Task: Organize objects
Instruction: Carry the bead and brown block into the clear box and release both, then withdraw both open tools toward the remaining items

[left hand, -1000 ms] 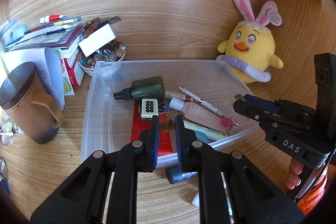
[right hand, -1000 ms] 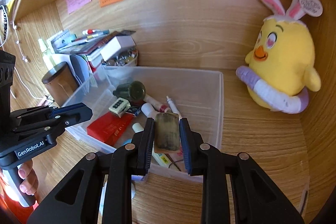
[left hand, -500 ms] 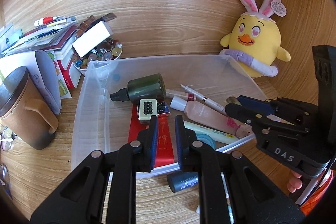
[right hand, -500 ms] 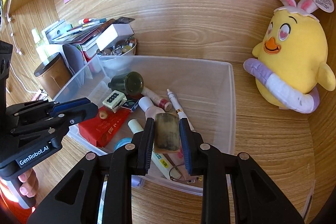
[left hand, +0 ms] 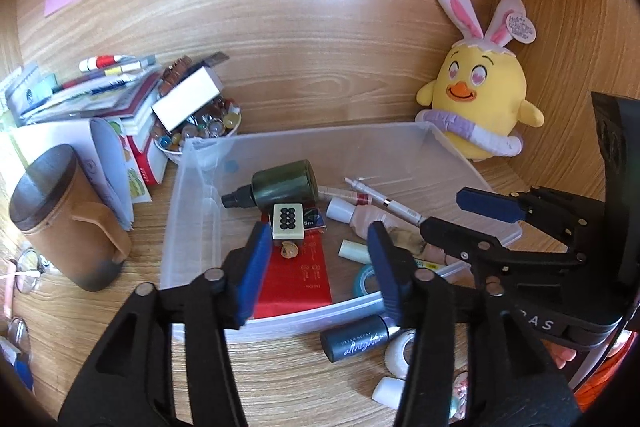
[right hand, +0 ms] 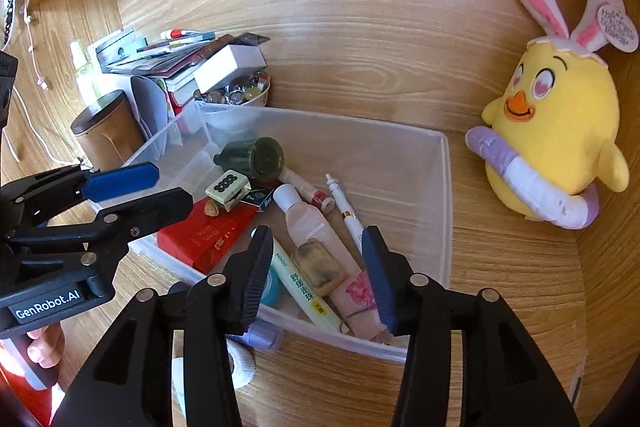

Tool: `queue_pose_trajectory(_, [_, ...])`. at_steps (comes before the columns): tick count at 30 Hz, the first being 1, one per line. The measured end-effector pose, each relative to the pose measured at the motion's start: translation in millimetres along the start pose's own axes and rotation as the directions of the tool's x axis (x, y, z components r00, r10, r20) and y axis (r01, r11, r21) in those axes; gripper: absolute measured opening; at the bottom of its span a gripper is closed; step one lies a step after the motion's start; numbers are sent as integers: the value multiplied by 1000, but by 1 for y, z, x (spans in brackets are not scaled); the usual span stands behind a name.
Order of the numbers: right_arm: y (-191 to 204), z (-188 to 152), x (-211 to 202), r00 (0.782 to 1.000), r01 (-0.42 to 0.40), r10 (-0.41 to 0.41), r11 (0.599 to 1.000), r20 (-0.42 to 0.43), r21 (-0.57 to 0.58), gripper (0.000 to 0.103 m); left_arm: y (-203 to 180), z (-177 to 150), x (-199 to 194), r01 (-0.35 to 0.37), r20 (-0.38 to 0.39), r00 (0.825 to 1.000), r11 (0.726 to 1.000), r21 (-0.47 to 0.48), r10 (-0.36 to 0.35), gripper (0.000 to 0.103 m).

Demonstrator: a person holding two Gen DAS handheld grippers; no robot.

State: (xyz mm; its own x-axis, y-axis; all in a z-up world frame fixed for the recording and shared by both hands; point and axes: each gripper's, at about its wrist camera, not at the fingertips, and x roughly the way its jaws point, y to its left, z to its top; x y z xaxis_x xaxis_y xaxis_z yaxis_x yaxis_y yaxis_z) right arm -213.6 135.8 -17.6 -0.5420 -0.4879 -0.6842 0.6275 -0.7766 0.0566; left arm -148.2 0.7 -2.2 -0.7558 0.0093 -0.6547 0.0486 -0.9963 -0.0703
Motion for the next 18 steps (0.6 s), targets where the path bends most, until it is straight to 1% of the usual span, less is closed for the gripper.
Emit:
queue_pose_trajectory(2, [1, 0, -6, 1000, 4, -4, 1000, 9, -3, 46, -1, 0, -6, -7, 12, 1000, 1000, 6, 7, 61])
queue_pose_trajectory(4, [1, -1, -11, 1000, 13, -13, 1000, 20, -8, 51, -3, -1, -11, -12, 21, 1000, 1000, 10, 12, 72])
queue_pose_trajectory(5, [2, -2, -15, 999, 21, -21, 1000, 27, -11, 52, -3, -2, -15, -15, 28, 1000, 1000, 10, 15, 74])
queue_pose_trajectory(7, [3, -3, -22, 999, 30, -29, 999, 36, -16, 54, -4, -4, -22, -15, 40, 999, 1000, 13, 14, 84])
queue_pose_trajectory(9, [3, -7, -29, 999, 28, -28, 999, 42, -20, 55, -5, -7, -27, -13, 46, 999, 1000, 14, 12, 89])
queue_pose_trajectory(13, [5, -16, -42, 998, 43, -42, 999, 49, -32, 58, -4, -14, -36, 0, 47, 999, 1000, 5, 0, 94])
queue_pose_trajectory(15, [6, -23, -48, 997, 60, -58, 997, 44, -39, 60, -2, -17, -38, 7, 37, 999, 1000, -5, -7, 95])
queue_pose_trajectory(18, [7, -35, -54, 998, 54, -52, 998, 29, -43, 64, 0, -26, -40, 11, 19, 1000, 1000, -15, -11, 95])
